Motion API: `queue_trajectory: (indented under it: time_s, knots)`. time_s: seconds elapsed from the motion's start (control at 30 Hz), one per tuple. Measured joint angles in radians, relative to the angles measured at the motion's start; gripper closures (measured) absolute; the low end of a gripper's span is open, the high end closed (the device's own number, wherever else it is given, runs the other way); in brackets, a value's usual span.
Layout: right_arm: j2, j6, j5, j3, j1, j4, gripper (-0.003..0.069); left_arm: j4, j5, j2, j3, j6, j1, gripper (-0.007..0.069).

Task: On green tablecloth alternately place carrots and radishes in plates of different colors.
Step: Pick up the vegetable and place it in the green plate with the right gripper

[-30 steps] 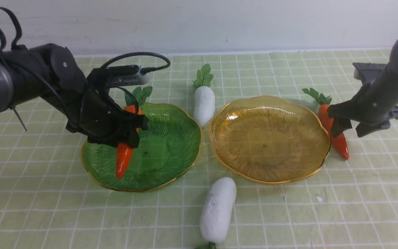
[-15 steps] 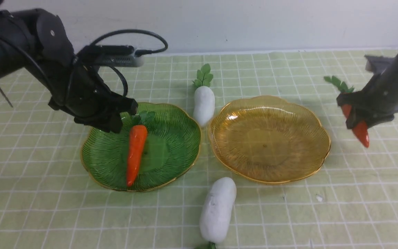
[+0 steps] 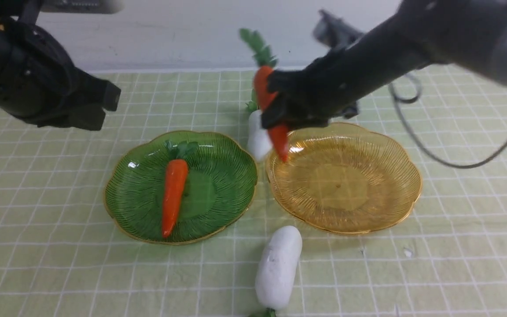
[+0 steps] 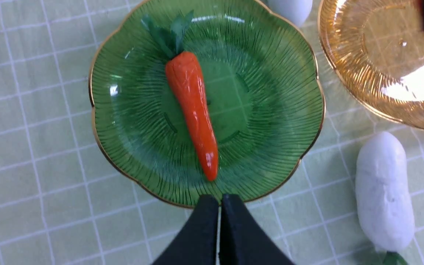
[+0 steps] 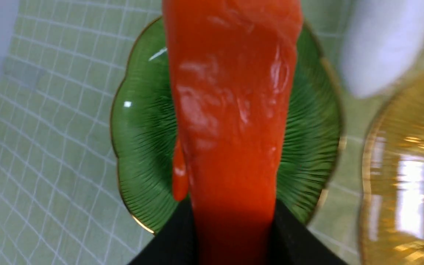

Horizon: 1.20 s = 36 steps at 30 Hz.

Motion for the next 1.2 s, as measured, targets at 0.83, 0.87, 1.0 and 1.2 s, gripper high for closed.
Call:
queue_trajectory:
  time_s: [0.83,0.87,1.0,1.2]
  knots:
    - [0.021,0.082,0.305,-0.415,-0.065,-0.389,0.0563,-0.206,-0.106,0.050,0.197,0.027,-0.245,0.0632]
    - [0.021,0.085,0.305,-0.415,-0.065,-0.398,0.0573,-0.207,-0.109,0.057,0.197,0.025,-0.252,0.0632]
    - [-0.171,0.107,0.314,-0.277,-0.135,-0.528,0.0660,-0.210,-0.185,0.195,0.184,0.025,-0.357,0.0617]
    - [-0.380,0.107,0.328,-0.004,-0.226,-0.569,0.0674,-0.218,-0.236,0.389,0.117,0.037,-0.426,0.0433]
